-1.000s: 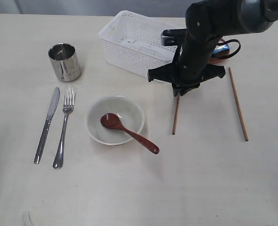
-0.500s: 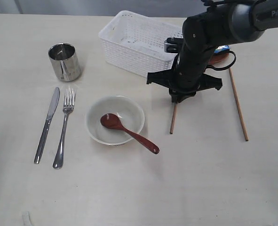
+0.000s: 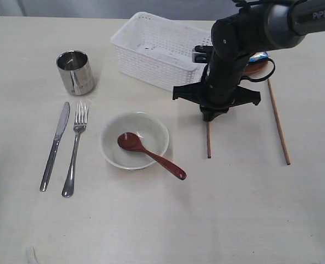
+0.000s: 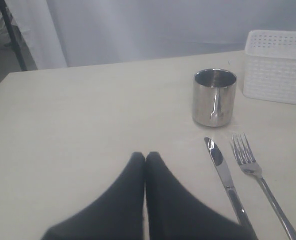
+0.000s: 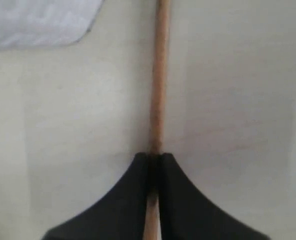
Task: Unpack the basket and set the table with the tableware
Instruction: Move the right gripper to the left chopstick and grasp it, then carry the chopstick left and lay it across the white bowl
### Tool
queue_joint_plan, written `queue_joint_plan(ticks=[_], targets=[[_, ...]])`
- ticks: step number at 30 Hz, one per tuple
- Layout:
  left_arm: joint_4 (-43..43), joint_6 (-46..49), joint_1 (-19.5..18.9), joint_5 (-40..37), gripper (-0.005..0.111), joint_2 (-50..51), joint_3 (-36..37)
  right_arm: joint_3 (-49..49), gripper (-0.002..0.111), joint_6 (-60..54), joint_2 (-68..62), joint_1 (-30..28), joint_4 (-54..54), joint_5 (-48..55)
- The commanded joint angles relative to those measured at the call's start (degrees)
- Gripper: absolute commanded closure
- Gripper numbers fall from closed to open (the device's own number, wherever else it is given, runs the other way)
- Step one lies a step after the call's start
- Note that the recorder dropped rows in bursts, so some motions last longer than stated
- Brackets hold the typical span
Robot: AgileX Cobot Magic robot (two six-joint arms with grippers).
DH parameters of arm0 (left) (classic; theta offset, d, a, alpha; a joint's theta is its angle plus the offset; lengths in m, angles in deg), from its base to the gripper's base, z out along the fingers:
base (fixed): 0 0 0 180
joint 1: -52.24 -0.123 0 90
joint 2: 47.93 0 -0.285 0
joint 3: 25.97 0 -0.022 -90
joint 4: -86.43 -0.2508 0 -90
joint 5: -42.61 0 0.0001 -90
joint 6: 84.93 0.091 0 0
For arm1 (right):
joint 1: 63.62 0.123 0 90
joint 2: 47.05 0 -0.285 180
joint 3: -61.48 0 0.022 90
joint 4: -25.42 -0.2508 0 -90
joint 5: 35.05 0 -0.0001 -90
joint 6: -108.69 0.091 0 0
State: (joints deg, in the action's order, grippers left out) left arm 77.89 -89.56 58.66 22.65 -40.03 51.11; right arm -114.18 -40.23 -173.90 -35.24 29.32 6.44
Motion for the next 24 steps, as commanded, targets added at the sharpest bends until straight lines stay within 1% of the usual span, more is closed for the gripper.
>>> queue_joint_plan(ticks=[1, 5, 8, 12, 17, 19, 21, 23, 24], targets=[[0.0, -0.1, 0.4, 0.0, 0.107, -0.1, 0.1, 1.0, 0.109, -0.7, -0.3, -0.2, 3.2, 5.0], [0.0, -0.1, 0.4, 0.0, 0.107, -0.1, 0.1, 1.0, 0.109, -1.9, 2.4, -0.2, 4.4, 8.7], [0.0, -0.1, 0.4, 0.0, 0.107, -0.1, 0.1, 1.0, 0.109, -1.9, 5.4, -0.2, 7.2, 10.0], [0.0, -0.1, 0.4, 0.0, 0.107, -0.1, 0.1, 1.0, 0.109, -2.2, 10.8, -0.2, 7.6, 10.4], [-0.3, -0.1, 0.4, 0.0, 0.107, -0.1, 0.1, 1.0, 0.109, -8.4, 19.4, 1.2, 5.9, 10.4], [-0.3, -0.1, 0.4, 0.0, 0.107, -0.1, 0.1, 0.8, 0.109, -14.7, 21.8, 2.2, 3.1, 10.3], [-0.3, -0.1, 0.4, 0.0, 0.107, -0.1, 0.1, -0.2, 0.109, -21.7, 23.0, 3.1, -4.2, 11.6], [-0.3, -0.1, 0.4, 0.0, 0.107, -0.1, 0.1, -2.0, 0.109, -26.3, 23.0, 4.1, -12.5, 14.6], [-0.3, -0.1, 0.4, 0.0, 0.107, -0.1, 0.1, -2.5, 0.109, -27.4, 22.6, 4.7, -14.9, 14.9]])
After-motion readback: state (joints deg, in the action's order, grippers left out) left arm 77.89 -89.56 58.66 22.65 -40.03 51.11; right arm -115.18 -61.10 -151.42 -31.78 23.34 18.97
